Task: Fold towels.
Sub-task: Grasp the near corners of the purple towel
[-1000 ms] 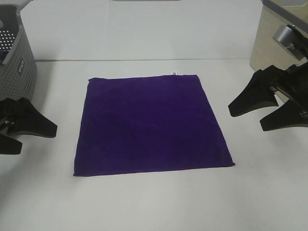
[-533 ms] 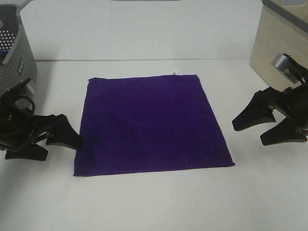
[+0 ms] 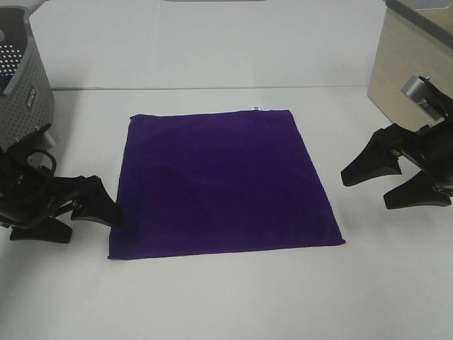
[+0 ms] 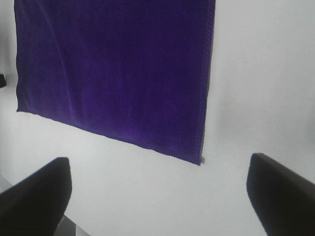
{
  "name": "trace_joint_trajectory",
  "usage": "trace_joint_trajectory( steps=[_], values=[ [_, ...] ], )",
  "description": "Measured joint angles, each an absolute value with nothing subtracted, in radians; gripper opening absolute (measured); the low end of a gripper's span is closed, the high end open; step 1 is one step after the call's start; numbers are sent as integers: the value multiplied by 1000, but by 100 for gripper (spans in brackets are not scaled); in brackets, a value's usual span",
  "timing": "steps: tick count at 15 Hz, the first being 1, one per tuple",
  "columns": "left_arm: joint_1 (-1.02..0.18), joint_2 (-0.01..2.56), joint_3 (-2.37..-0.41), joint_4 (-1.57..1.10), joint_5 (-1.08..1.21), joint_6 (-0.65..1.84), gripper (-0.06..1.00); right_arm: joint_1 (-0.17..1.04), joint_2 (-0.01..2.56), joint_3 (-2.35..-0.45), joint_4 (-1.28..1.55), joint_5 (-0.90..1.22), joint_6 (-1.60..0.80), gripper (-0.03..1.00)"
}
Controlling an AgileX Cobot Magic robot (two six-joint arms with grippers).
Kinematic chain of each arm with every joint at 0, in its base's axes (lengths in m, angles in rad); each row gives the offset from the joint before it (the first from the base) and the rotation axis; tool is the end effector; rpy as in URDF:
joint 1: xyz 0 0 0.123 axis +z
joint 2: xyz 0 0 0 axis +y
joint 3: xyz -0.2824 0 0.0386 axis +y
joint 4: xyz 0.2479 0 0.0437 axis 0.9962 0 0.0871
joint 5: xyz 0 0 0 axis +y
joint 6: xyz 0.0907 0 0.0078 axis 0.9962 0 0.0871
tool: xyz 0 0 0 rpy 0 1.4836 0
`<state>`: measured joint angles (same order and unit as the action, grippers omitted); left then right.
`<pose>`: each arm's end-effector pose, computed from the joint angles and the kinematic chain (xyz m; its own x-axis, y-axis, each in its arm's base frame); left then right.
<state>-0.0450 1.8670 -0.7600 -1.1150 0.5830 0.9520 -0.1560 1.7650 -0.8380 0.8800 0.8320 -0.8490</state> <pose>0.2879 -0.0581 0.1034 -0.9744 -0.0324 -0.2224 0.0850 0.8630 -0.4980 0.2896 0.0070 0.1464 -0.9772 0.0167 -0.2118 -0.1024 0.8366 0.5381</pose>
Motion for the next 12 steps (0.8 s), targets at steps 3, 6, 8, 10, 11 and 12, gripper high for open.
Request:
trace_joint_trajectory(
  steps=[3, 6, 8, 10, 11, 12],
  values=[
    [-45, 1867, -760, -1112, 581, 952, 99, -156, 1811, -840, 887, 795, -855, 93],
    [-45, 1867, -761, -1109, 581, 952, 99, -156, 1888, -843, 891, 767, -856, 93],
    [-45, 1867, -761, -1107, 581, 952, 99, -156, 1941, -860, 899, 762, -856, 93],
    [-45, 1870, -761, -1104, 582, 952, 99, -156, 1962, -878, 918, 764, -856, 93],
    [-45, 1877, -765, -1103, 589, 952, 99, -156, 1971, -882, 929, 766, -856, 93],
    [-45, 1884, -768, -1104, 595, 952, 99, -157, 1981, -887, 940, 773, -856, 92]
  ],
)
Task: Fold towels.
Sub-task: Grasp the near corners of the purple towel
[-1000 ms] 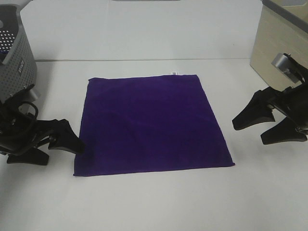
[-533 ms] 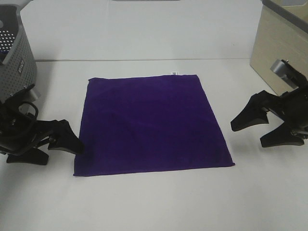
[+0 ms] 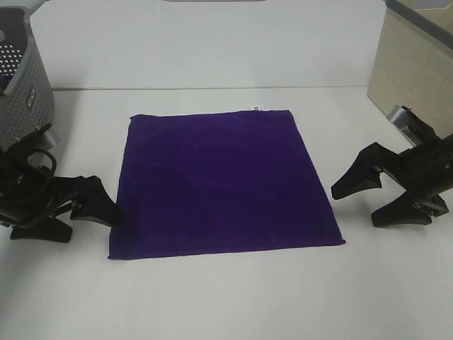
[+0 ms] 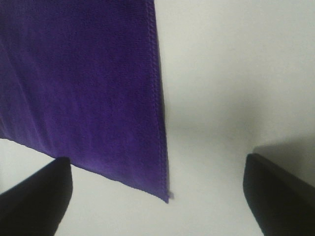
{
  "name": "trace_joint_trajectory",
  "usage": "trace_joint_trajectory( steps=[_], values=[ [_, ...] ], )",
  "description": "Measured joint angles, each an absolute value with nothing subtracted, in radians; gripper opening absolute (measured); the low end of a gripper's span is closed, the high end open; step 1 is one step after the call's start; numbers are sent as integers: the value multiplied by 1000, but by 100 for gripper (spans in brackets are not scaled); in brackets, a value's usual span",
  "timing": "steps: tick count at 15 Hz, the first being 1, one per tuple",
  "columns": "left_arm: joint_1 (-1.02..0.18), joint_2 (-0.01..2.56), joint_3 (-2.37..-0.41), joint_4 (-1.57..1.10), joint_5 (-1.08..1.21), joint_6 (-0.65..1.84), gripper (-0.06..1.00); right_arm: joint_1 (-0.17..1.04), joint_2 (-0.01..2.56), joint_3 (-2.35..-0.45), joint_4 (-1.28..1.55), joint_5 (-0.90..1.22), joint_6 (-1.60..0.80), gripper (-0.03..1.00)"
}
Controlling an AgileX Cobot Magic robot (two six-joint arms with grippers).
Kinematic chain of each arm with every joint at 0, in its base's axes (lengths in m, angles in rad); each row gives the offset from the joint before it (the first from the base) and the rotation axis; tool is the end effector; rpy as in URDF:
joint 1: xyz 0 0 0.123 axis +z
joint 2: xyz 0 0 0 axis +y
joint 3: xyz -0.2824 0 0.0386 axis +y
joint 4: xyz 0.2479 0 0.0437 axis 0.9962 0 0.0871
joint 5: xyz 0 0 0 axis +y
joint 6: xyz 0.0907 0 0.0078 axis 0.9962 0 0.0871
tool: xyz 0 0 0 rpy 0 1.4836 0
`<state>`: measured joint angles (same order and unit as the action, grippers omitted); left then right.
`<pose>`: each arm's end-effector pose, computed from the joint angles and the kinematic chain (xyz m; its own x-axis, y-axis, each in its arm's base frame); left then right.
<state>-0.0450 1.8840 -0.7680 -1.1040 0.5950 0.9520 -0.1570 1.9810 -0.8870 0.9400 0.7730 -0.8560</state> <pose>0.2887 -0.0587 0.0999 -0.9779 -0.0184 -0.2082 0.0906 0.8603 -0.5017 0.3080 0.0033 0.0913 -0.9921 0.0897 -0.0871 0.0260 0.8293 0.5582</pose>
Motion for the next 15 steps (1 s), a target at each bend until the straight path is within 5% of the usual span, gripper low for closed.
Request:
trace_joint_trajectory(
  steps=[5, 10, 15],
  values=[
    [-76, 1929, -799, -1116, 650, 943, 97, -122, 1998, -890, 974, 772, -853, 87],
    [-265, 2064, -1063, -830, 833, 496, 89, 108, 2108, -1029, 894, 831, -660, 75],
    [-343, 2122, -1213, -670, 883, 247, 73, 203, 2147, -1133, 719, 845, -480, 51]
  ],
)
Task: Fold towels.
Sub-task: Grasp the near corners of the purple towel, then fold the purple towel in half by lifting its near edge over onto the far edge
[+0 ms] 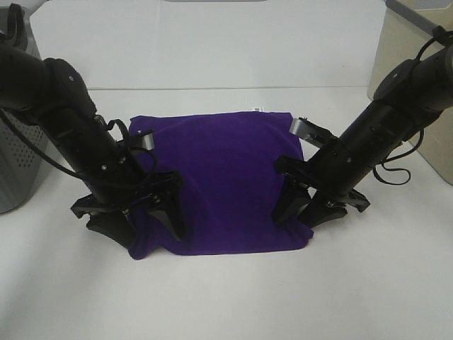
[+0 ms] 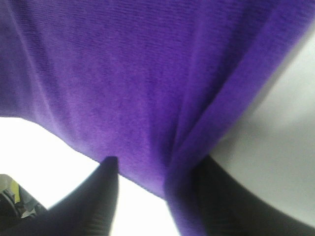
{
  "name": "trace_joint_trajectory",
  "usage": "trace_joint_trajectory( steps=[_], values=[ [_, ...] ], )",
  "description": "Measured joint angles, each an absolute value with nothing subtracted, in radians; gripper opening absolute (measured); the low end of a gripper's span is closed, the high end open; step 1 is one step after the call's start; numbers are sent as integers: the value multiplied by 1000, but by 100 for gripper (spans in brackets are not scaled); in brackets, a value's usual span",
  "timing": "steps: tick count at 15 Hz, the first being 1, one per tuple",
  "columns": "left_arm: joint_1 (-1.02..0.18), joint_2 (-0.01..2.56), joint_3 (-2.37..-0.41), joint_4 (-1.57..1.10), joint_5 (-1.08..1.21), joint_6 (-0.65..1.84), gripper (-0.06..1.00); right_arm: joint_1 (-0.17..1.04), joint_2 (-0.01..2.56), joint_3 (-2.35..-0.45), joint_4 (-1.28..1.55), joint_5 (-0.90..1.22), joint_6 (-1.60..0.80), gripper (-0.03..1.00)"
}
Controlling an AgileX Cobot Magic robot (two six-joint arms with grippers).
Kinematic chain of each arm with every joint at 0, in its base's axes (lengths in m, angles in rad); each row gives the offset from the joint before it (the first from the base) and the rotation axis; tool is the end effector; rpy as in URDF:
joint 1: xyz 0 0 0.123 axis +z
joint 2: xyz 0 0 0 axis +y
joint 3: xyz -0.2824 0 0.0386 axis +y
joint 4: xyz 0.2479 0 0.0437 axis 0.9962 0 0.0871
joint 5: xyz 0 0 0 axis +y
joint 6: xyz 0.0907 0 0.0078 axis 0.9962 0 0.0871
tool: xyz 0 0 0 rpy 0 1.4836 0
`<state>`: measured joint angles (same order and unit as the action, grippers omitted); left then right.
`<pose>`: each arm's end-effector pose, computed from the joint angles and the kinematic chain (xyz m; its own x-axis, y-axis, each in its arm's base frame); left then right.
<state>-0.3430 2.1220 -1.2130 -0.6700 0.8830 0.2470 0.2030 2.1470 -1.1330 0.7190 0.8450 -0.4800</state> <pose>0.3304 -0.1644 0.0948 -0.9820 0.1483 0.1168 0.0778 0.8816 -0.4655 0.3333 0.1145 0.0724 -0.9835 -0.1613 0.0820 -0.1014 0.8666 0.4885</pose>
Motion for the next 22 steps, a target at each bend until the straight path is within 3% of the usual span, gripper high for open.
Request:
trace_joint_trajectory(
  steps=[1, 2, 3, 5, 12, 17, 22],
  values=[
    [-343, 2127, -1215, -663, 878, 243, 64, 206, 2153, -1134, 708, 833, -477, 40],
    [-343, 2133, -1216, -655, 857, 242, 47, 206, 2154, -1134, 705, 827, -472, 21],
    [-343, 2138, -1216, -649, 844, 242, 34, 207, 2158, -1134, 704, 825, -470, 8],
    [-343, 2142, -1216, -640, 825, 251, 6, 208, 2159, -1134, 705, 829, -466, 2],
    [-343, 2099, -1192, -583, 864, 330, 1, 210, 2098, -1114, 650, 881, -462, 2],
    [-347, 1890, -1096, -577, 862, 333, 1, 211, 1817, -1077, 667, 911, -462, 2],
    [-347, 1838, -1254, -566, 754, 330, 1, 211, 1773, -1197, 652, 782, -462, 2]
  ],
)
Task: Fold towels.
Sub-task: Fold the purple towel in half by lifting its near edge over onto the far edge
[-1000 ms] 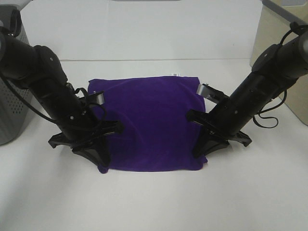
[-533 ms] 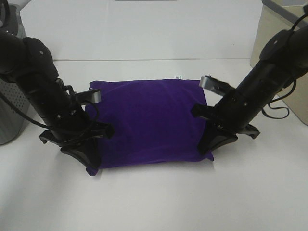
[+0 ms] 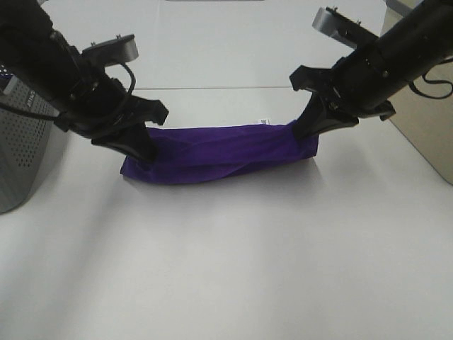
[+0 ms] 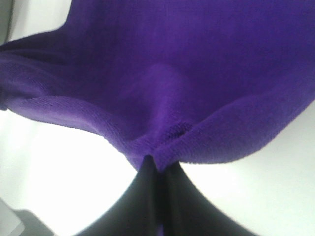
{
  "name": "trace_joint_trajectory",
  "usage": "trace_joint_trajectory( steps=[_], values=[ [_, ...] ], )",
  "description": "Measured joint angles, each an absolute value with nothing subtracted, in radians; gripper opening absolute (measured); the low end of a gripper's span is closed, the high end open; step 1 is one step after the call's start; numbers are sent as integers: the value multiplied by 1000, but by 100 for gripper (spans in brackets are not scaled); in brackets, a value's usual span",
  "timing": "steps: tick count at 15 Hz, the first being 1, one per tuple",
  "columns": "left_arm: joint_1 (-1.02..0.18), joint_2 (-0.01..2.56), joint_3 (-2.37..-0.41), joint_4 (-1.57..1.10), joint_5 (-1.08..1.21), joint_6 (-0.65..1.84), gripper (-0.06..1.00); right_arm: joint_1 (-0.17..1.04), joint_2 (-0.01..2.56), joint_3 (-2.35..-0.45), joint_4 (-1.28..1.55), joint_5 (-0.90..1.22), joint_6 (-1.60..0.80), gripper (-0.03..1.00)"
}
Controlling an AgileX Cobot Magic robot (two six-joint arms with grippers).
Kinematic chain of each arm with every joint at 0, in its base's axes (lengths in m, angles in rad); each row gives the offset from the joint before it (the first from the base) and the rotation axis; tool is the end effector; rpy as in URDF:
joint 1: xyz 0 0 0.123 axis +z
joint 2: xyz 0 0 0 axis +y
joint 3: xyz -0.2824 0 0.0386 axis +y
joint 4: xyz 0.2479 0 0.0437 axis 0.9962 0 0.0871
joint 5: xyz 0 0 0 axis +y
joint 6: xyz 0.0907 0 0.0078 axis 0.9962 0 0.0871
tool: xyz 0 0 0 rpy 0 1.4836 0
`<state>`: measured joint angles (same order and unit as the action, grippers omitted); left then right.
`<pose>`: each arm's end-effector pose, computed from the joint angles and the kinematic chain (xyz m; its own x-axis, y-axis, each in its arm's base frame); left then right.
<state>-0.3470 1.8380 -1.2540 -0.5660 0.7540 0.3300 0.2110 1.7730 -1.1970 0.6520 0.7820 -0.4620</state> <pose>0.3421 -0.1593 0.2071 -0.9069 0.2256 -0.3558 0.3600 0.8536 -0.3764 0.3431 0.1133 0.2181 -0.9071 -0.1625 -0.3883 -0.3264 0.8540 0.4051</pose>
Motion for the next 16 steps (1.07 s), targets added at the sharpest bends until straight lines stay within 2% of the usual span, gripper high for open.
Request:
trace_joint_trajectory(
  steps=[11, 16],
  values=[
    [-311, 2212, -1722, -410, 707, 349, 1, 211, 2195, -1679, 571, 724, -423, 2],
    [-308, 2289, -1757, -373, 720, 353, 3, 211, 2283, -1751, 416, 725, -347, 2]
  ],
)
